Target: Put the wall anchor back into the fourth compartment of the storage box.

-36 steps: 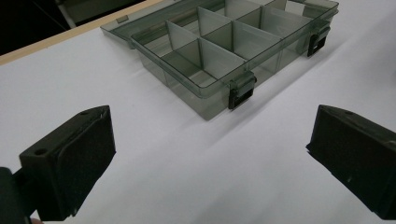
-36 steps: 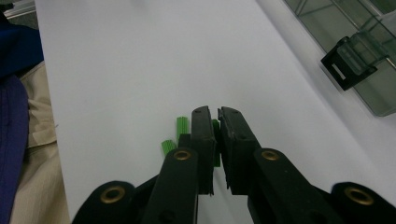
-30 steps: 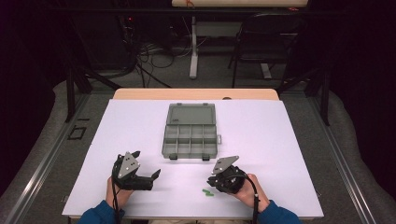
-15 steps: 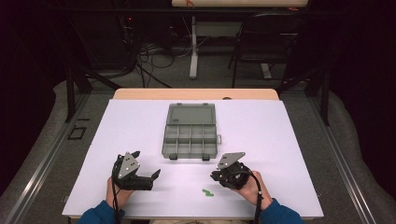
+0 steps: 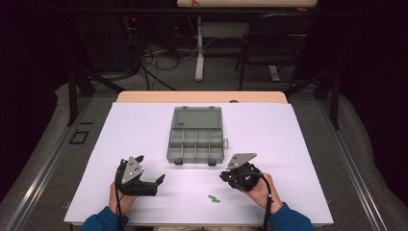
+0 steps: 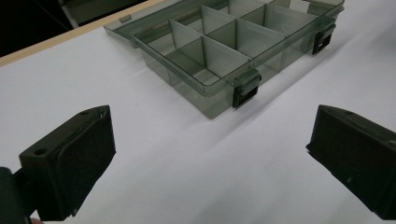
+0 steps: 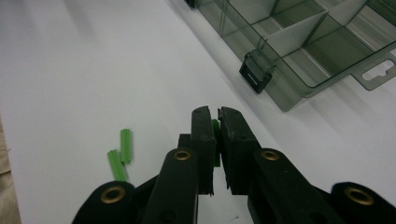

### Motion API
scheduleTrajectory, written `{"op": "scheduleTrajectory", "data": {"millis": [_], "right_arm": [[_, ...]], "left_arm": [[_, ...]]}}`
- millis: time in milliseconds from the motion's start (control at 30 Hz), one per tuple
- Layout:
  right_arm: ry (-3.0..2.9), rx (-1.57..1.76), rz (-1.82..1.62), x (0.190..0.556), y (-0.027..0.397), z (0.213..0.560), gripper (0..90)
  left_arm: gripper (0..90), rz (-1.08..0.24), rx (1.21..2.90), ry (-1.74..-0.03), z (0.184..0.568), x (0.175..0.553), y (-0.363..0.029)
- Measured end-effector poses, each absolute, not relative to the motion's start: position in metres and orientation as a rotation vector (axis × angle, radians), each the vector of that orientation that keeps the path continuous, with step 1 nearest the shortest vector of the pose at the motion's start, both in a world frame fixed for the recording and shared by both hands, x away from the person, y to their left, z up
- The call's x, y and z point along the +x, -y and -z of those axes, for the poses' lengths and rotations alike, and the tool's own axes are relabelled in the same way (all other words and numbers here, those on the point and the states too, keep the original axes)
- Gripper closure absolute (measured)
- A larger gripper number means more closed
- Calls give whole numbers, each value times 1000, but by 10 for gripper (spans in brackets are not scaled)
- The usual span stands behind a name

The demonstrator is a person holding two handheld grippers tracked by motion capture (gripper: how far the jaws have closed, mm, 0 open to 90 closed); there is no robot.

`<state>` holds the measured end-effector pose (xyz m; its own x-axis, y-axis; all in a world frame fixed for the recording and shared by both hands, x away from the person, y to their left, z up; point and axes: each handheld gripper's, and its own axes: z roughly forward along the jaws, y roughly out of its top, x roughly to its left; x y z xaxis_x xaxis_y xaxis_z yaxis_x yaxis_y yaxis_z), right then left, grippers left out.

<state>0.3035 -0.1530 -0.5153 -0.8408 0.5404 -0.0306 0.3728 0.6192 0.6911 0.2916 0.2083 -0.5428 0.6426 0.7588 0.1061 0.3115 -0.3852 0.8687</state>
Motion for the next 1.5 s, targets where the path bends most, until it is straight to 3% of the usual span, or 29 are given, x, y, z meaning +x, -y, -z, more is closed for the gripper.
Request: {"op": "scheduleTrajectory", "data": {"millis": [1500], "right_arm": [[-2491, 721, -962, 347, 147, 465, 845]], "left_arm": [[0, -638, 1975, -831, 543, 293, -207]]}}
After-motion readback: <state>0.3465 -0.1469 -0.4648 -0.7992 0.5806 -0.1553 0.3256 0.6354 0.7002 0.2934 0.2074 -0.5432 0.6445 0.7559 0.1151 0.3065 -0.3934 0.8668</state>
